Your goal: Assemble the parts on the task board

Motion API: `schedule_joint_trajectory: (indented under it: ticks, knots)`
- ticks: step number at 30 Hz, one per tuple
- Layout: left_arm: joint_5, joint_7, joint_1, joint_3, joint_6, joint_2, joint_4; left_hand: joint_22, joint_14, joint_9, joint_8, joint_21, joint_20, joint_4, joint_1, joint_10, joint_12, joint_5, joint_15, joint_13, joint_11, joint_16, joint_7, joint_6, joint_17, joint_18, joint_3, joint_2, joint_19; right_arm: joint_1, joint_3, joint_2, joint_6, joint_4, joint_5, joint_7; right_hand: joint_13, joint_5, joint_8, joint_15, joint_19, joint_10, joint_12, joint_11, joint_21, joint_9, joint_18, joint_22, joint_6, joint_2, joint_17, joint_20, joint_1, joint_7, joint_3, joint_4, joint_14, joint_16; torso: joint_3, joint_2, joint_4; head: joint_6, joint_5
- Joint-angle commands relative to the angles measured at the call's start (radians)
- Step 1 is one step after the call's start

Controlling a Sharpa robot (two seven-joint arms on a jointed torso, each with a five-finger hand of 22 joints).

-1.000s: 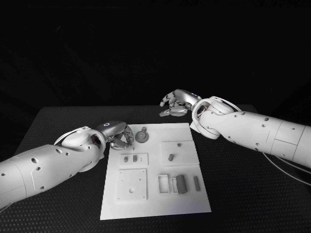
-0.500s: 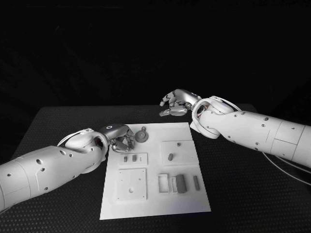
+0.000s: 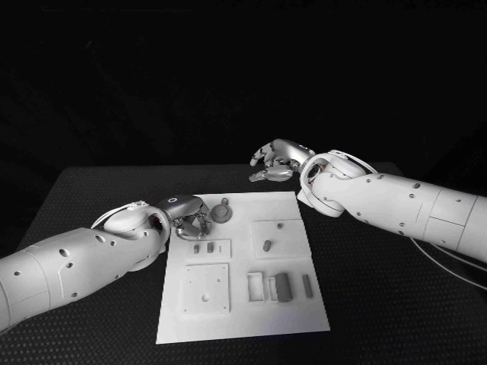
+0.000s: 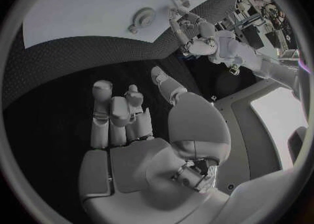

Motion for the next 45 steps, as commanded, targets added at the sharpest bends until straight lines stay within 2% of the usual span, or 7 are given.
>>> schedule_joint_trajectory:
  ticks: [1, 18, 36, 45]
  knots:
    - [-0.019, -0.003, -0.002, -0.002, 0.02, 0.001, -0.005, 0.016, -0.001, 0.001, 0.007, -0.005, -0.007, -0.003, 0.002, 0.024, 0.003, 0.003, -0.006, 0.012, 0.012, -0.005, 0.003, 0.006, -0.001, 0.105, 0.006, 0.011, -0.003, -0.001, 0.001, 0.0, 0.008, 0.0, 0.0, 0.009, -0.001, 0.007, -0.004, 0.003, 0.001, -0.006, 0.003, -0.002, -0.007, 0.0, 0.061, 0.016, -0.013, 0.01, -0.002, -0.006, 0.002, 0.021, -0.002, -0.007, -0.003, -0.004, -0.0006, 0.0, 0.0005, -0.001, 0.0]
    - [-0.027, -0.007, -0.001, -0.001, 0.012, -0.004, -0.017, 0.016, -0.002, 0.001, 0.008, -0.005, -0.008, -0.003, 0.003, 0.026, 0.003, 0.003, -0.007, 0.013, 0.011, -0.005, 0.002, 0.007, -0.001, 0.104, 0.006, 0.011, -0.003, -0.002, 0.001, 0.001, 0.008, -0.001, 0.0, 0.009, -0.001, 0.007, -0.004, 0.003, 0.001, -0.006, 0.003, -0.002, -0.007, 0.0, 0.061, 0.016, -0.013, 0.01, -0.002, -0.006, 0.002, 0.021, -0.002, -0.007, -0.003, -0.004, -0.0005, 0.0, -0.0001, -0.001, -0.002]
    - [-0.023, -0.003, -0.002, -0.001, 0.018, 0.012, -0.017, 0.016, -0.002, 0.001, 0.008, -0.006, -0.008, -0.002, 0.002, 0.027, 0.003, 0.004, -0.007, 0.014, 0.011, -0.005, 0.002, 0.007, -0.001, 0.102, 0.006, 0.011, -0.003, -0.002, 0.001, 0.004, 0.009, -0.002, 0.0, 0.009, -0.002, 0.007, -0.004, 0.003, 0.002, -0.006, 0.003, -0.002, -0.007, 0.0, 0.061, 0.016, -0.014, 0.01, -0.002, -0.006, 0.002, 0.021, -0.002, -0.007, -0.003, -0.004, 0.0013, 0.0, -0.0004, -0.002, -0.002]
    - [-0.035, -0.025, -0.001, -0.002, 0.073, 0.022, -0.021, 0.016, -0.002, 0.001, 0.008, -0.007, -0.008, -0.002, 0.002, 0.027, 0.002, 0.004, -0.007, 0.014, 0.011, -0.005, 0.002, 0.007, -0.001, 0.102, 0.006, 0.011, -0.004, -0.002, 0.001, 0.003, 0.01, -0.001, 0.0, 0.008, -0.002, 0.007, -0.004, 0.003, 0.002, -0.006, 0.003, -0.002, -0.007, 0.0, 0.061, 0.016, -0.014, 0.01, -0.002, -0.006, 0.002, 0.021, -0.002, -0.007, -0.003, -0.004, 0.0006, 0.0, 0.0001, -0.003, -0.003]
